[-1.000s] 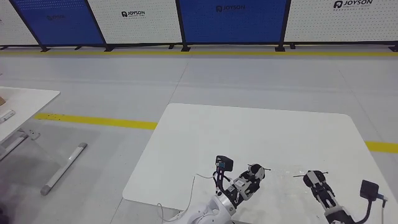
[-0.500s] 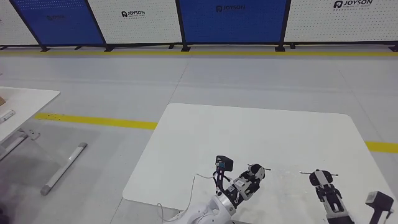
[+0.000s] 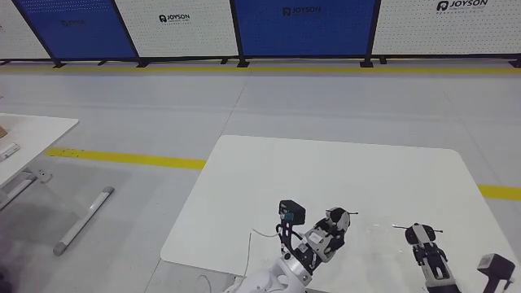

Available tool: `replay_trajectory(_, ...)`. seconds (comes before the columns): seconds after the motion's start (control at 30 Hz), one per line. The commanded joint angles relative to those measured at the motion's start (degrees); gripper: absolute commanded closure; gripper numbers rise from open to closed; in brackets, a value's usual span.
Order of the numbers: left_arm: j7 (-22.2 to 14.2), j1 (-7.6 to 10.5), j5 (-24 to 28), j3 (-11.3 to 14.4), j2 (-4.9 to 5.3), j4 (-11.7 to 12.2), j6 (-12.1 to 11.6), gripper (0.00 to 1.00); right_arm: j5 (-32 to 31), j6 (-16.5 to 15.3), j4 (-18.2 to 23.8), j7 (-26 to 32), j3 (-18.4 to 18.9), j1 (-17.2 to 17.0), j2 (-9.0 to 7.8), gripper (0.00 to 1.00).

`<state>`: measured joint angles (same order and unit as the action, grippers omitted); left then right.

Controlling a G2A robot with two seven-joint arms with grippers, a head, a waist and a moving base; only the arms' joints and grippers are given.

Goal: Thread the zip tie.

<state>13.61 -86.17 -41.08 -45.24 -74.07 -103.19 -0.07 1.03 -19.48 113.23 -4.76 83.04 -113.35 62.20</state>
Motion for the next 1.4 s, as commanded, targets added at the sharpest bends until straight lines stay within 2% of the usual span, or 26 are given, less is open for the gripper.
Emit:
replay_trajectory(0.0, 0.0, 0.01, 0.0, 0.0, 0.00, 0.1, -0.1, 1.00, 0.0, 0.0, 0.0, 0.0, 0.0, 0.0, 0.00, 1.00)
replay_trajectory(0.17, 0.0, 0.01, 0.0, 0.0, 0.00, 0.1, -0.1, 1.00, 0.0, 0.0, 0.0, 0.0, 0.0, 0.0, 0.00, 1.00)
replay_trajectory(0.27, -1.9, 0.48, 0.6, 0.5, -0.17, 2.5, 0.3, 1.00, 0.0, 0.0, 0.0, 0.0, 0.0, 0.0, 0.00, 1.00)
replay_trajectory(0.4, -2.6, 1.50, 3.0, 1.3, -0.71, 5.2, 0.6, 1.00, 0.0, 0.0, 0.0, 0.0, 0.0, 0.0, 0.00, 1.00)
replay_trajectory(0.57, -3.9, 2.84, 4.8, 2.3, -1.47, 7.3, 3.4, 1.00, 0.0, 0.0, 0.0, 0.0, 0.0, 0.0, 0.00, 1.00)
replay_trajectory(0.63, -3.6, 2.96, 5.2, 2.3, -1.62, 7.4, 4.1, 1.00, 0.0, 0.0, 0.0, 0.0, 0.0, 0.0, 0.00, 1.00)
replay_trajectory(0.87, -3.6, 2.96, 5.2, 2.3, -1.62, 7.4, 4.1, 1.00, 0.0, 0.0, 0.0, 0.0, 0.0, 0.0, 0.00, 1.00)
replay_trajectory(0.97, -3.6, 2.96, 5.2, 2.3, -1.62, 7.4, 4.1, 1.00, -1.5, 1.7, -0.3, 2.2, -0.2, 0.9, 0.04, 1.00)
replay_trajectory(1.03, -3.6, 2.96, 5.2, 2.3, -1.62, 7.4, 4.1, 1.00, -2.2, 1.6, -0.6, 3.0, 0.1, 1.0, 0.07, 1.00)
replay_trajectory(1.13, -3.6, 2.96, 5.2, 2.3, -1.62, 7.4, 4.1, 1.00, -3.6, 0.9, -1.8, 1.0, 0.2, 1.2, 0.32, 1.00)
replay_trajectory(1.2, -3.6, 2.96, 5.2, 2.3, -1.62, 7.4, 4.1, 1.00, -7.1, 0.3, -3.4, -2.7, -1.1, 2.2, 0.71, 1.00)
replay_trajectory(1.27, -3.6, 2.96, 5.2, 2.3, -1.62, 7.4, 4.1, 1.00, -11.6, 0.0, -5.7, -7.2, -4.0, 3.8, 1.34, 1.00)
replay_trajectory(1.37, -3.6, 2.96, 5.2, 2.3, -1.62, 7.4, 4.1, 1.00, -15.1, 0.0, -8.4, -9.9, -7.9, 6.3, 2.10, 1.00)
